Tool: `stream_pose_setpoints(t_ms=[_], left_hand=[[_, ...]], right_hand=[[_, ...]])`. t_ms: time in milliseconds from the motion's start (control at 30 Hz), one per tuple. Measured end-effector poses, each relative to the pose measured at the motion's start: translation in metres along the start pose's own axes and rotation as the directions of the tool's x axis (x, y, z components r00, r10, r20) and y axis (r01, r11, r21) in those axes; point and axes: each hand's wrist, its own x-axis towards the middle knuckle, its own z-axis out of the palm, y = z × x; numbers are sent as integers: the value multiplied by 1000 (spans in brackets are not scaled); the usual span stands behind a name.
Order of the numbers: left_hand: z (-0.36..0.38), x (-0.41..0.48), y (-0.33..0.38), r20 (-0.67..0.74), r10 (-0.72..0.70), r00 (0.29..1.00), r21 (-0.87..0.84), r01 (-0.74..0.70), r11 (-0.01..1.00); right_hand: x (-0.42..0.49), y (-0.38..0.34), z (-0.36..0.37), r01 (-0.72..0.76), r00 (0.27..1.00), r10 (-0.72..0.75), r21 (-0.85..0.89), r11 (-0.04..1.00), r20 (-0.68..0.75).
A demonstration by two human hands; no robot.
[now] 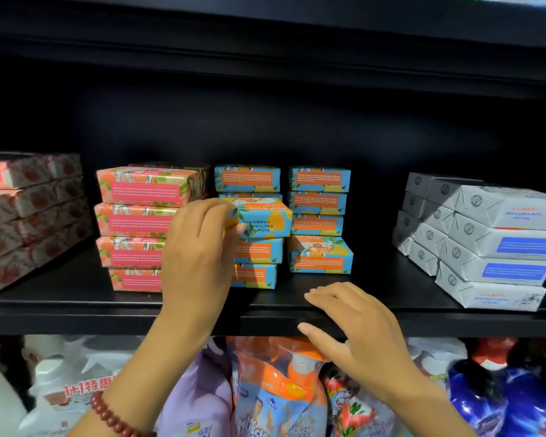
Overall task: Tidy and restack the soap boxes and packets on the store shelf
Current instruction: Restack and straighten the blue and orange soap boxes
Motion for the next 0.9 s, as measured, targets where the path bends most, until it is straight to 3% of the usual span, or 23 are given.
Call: stream_pose_setpoints(t_ms=[167, 267, 367, 433, 533, 633, 700, 900], left_hand=[[0, -6, -1, -38, -2, 999, 13, 2, 1000], [-5, -19, 1, -51, 84, 995, -65, -87, 994], [-6, -35, 2, 105, 178, 978, -211, -153, 965], [-3, -42, 0, 228, 206, 952, -186, -165, 969], [1, -45, -1, 332, 195, 923, -113, -166, 980], [0, -45, -1, 354, 176, 918, -115, -144, 983], [-1, -45, -1, 365, 159, 917, -126, -120, 985], [-1, -43, 0, 391, 118, 913, -154, -62, 986]], right_hand=[[0, 0, -1, -12, 1000, 11, 9, 1000, 24], [1, 1, 1, 2, 1000, -2, 33, 999, 18], [9, 7, -2, -69, 992, 95, 259, 963, -88], [21, 14, -7, -94, 972, 160, 338, 936, -173], [46, 30, -9, -162, 973, 196, 242, 957, -122], [60, 43, -3, -251, 960, 239, 69, 966, 142], [61, 44, 0, -219, 945, 210, 9, 976, 252], [47, 32, -3, -209, 969, 207, 1, 978, 138]])
